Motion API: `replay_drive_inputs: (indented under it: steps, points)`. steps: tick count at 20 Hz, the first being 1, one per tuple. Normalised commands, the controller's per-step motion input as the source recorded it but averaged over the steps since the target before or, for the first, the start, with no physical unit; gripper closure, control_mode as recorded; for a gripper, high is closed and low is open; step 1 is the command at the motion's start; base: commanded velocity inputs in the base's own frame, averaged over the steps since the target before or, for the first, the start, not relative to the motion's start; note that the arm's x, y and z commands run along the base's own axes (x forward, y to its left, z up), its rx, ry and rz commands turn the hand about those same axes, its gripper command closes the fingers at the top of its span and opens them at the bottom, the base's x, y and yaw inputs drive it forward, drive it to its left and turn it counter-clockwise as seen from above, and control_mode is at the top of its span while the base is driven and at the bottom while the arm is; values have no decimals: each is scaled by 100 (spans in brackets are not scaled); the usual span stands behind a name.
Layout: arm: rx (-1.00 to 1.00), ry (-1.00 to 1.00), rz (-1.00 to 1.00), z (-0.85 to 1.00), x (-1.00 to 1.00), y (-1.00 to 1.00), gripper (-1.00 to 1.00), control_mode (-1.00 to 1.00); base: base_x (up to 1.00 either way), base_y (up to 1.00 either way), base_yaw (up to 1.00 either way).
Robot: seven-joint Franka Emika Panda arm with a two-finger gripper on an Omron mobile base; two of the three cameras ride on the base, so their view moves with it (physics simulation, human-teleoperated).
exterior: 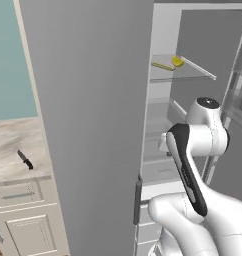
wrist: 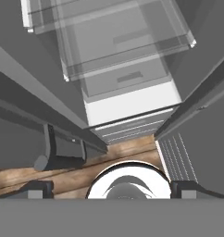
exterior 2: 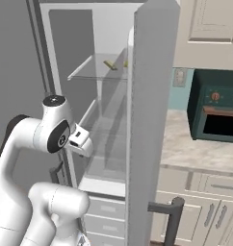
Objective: Retrieve the butter from the fridge and place it on a plate on the dining table. Then retrieve the butter knife by the fridge and place it near the plate.
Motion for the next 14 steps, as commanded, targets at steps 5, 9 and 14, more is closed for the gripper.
replay_drive_inputs:
  steps: [5,9,14]
  points:
    - [0,0,0,0,0,0,-100,100,21,-24,4]
    - [0,0,0,0,0,0,-100,100,0,-42,8]
    - [0,0,0,0,0,0,-100,100,1,-34,5]
